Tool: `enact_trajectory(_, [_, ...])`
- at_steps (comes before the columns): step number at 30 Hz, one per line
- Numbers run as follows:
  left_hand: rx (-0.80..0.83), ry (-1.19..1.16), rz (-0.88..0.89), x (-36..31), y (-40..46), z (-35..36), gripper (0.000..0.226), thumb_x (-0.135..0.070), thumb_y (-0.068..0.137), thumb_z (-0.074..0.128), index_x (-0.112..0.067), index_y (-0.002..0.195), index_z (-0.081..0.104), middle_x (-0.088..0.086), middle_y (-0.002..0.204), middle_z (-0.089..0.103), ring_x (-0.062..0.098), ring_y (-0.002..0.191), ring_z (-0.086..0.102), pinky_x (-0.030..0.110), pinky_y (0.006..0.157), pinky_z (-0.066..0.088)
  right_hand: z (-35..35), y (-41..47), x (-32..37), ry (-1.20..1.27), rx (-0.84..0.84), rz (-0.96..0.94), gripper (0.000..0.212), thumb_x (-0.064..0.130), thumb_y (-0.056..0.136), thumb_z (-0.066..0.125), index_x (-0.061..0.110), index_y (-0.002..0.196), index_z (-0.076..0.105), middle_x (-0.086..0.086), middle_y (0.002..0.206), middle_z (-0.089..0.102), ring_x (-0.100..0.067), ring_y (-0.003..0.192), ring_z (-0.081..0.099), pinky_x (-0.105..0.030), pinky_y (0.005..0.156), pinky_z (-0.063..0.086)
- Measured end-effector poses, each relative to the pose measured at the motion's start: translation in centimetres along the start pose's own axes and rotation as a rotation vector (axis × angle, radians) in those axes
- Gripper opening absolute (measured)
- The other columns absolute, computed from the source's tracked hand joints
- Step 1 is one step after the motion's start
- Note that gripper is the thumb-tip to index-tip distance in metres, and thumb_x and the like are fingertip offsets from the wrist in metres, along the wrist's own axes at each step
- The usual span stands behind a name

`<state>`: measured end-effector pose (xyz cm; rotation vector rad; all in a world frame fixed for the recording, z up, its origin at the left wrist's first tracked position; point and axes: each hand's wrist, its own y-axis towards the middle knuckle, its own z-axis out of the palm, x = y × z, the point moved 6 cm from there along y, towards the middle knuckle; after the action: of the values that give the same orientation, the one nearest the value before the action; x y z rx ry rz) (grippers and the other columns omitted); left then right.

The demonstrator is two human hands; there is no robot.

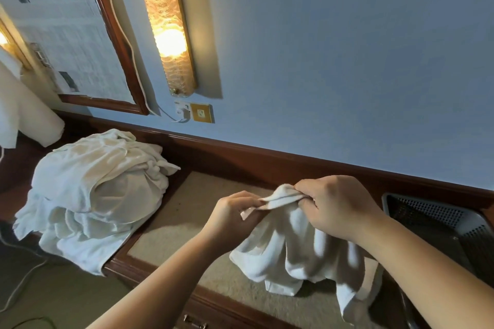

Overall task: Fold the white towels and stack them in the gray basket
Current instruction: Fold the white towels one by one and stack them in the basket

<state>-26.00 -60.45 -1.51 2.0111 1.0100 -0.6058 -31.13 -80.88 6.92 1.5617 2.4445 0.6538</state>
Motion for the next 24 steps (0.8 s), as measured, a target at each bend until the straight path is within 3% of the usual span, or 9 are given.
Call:
enact_trajectory(2, [0.08, -0.091, -0.149, 0.7, -0.3, 1.1, 0.011, -0.022, 0.097, 0.073, -0.024, 0.104, 0.081, -0.016, 0.098, 0.074, 0.005, 0.095, 0.071, 0.021, 0.081, 0.055, 0.0, 0.1, 0.2, 0.01, 0.026, -0.006, 0.021, 0.032, 0.086, 0.043, 0.027, 0.072, 0.058, 0.008, 0.055, 0.05, -0.018, 0.05, 0.046, -0.027, 0.044, 0.034])
enact_trajectory(6, [0.024, -0.131, -0.292, 1.6, -0.3, 0.9, 0.018, -0.02, 0.102, 0.055, -0.031, 0.105, 0.068, -0.013, 0.101, 0.072, 0.006, 0.096, 0.067, 0.037, 0.08, 0.057, 0.2, 0.2, -1.5, -0.021, 0.096, 0.077, 0.018, 0.035, 0.089, 0.049, 0.03, 0.073, 0.052, 0.007, 0.056, 0.049, -0.02, 0.054, 0.049, -0.028, 0.047, 0.031])
enact_trajectory(11, [-0.044, 0.212, -0.091, -2.3, 1.4, -2.0, 0.026, -0.023, 0.091, 0.046, -0.031, 0.114, 0.055, -0.014, 0.075, 0.06, 0.009, 0.071, 0.058, 0.024, 0.058, 0.039, 1.0, 0.0, -2.8, -0.053, 0.276, 0.22, 0.019, 0.045, 0.098, 0.051, 0.033, 0.096, 0.065, 0.009, 0.063, 0.053, -0.022, 0.071, 0.06, -0.032, 0.058, 0.04])
enact_trajectory(13, [-0.025, 0.455, 0.074, -3.8, 2.2, -3.2, 0.03, -0.043, 0.087, 0.049, -0.034, 0.113, 0.062, -0.012, 0.065, 0.06, 0.014, 0.063, 0.06, 0.027, 0.054, 0.04, 1.0, -0.3, -2.8, -0.065, 0.371, 0.244, 0.036, 0.07, 0.097, 0.045, 0.042, 0.109, 0.066, 0.016, 0.073, 0.059, -0.017, 0.083, 0.065, -0.032, 0.067, 0.048])
enact_trajectory(15, [0.051, 0.631, 0.136, -3.4, 2.9, -4.1, 0.044, -0.072, 0.087, 0.05, -0.037, 0.105, 0.068, -0.013, 0.071, 0.068, 0.011, 0.067, 0.065, 0.028, 0.059, 0.049, 1.0, -0.8, -3.3, -0.1, 0.459, 0.258, 0.072, 0.098, 0.077, 0.036, 0.046, 0.118, 0.064, 0.018, 0.092, 0.07, -0.013, 0.093, 0.067, -0.034, 0.078, 0.054])
enact_trajectory(17, [0.148, 0.752, 0.145, -1.8, 3.4, -5.5, 0.061, -0.084, 0.087, 0.035, -0.035, 0.094, 0.071, -0.015, 0.075, 0.068, 0.009, 0.071, 0.066, 0.03, 0.062, 0.054, 0.7, -1.6, -4.2, -0.156, 0.555, 0.298, 0.101, 0.111, 0.055, 0.036, 0.046, 0.128, 0.062, 0.016, 0.113, 0.072, -0.013, 0.108, 0.066, -0.036, 0.089, 0.054])
enact_trajectory(20, [0.37, 0.86, 0.172, 1.4, 4.2, -8.7, 0.069, -0.077, 0.09, 0.02, -0.034, 0.096, 0.073, -0.016, 0.086, 0.067, 0.009, 0.083, 0.067, 0.03, 0.07, 0.056, 0.0, -3.0, -5.7, -0.158, 0.677, 0.393, 0.111, 0.108, 0.047, 0.05, 0.045, 0.137, 0.059, 0.016, 0.131, 0.067, -0.015, 0.122, 0.061, -0.036, 0.099, 0.051])
enact_trajectory(22, [0.581, 0.944, 0.201, 3.4, 4.1, -10.8, 0.046, -0.058, 0.101, 0.033, -0.038, 0.129, 0.065, -0.011, 0.117, 0.065, 0.014, 0.108, 0.063, 0.032, 0.091, 0.054, -0.9, -3.6, -6.1, -0.16, 0.7, 0.419, 0.097, 0.104, 0.047, 0.057, 0.048, 0.126, 0.066, 0.021, 0.121, 0.069, -0.011, 0.113, 0.061, -0.034, 0.095, 0.052])
enact_trajectory(24, [0.754, 1.016, 0.239, 4.9, 3.6, -12.5, 0.043, -0.028, 0.11, 0.044, -0.032, 0.152, 0.046, -0.003, 0.138, 0.055, 0.02, 0.122, 0.055, 0.032, 0.102, 0.047, -2.0, -3.7, -6.4, -0.132, 0.656, 0.455, 0.082, 0.103, 0.044, 0.059, 0.049, 0.104, 0.071, 0.023, 0.098, 0.07, -0.006, 0.094, 0.062, -0.031, 0.085, 0.054])
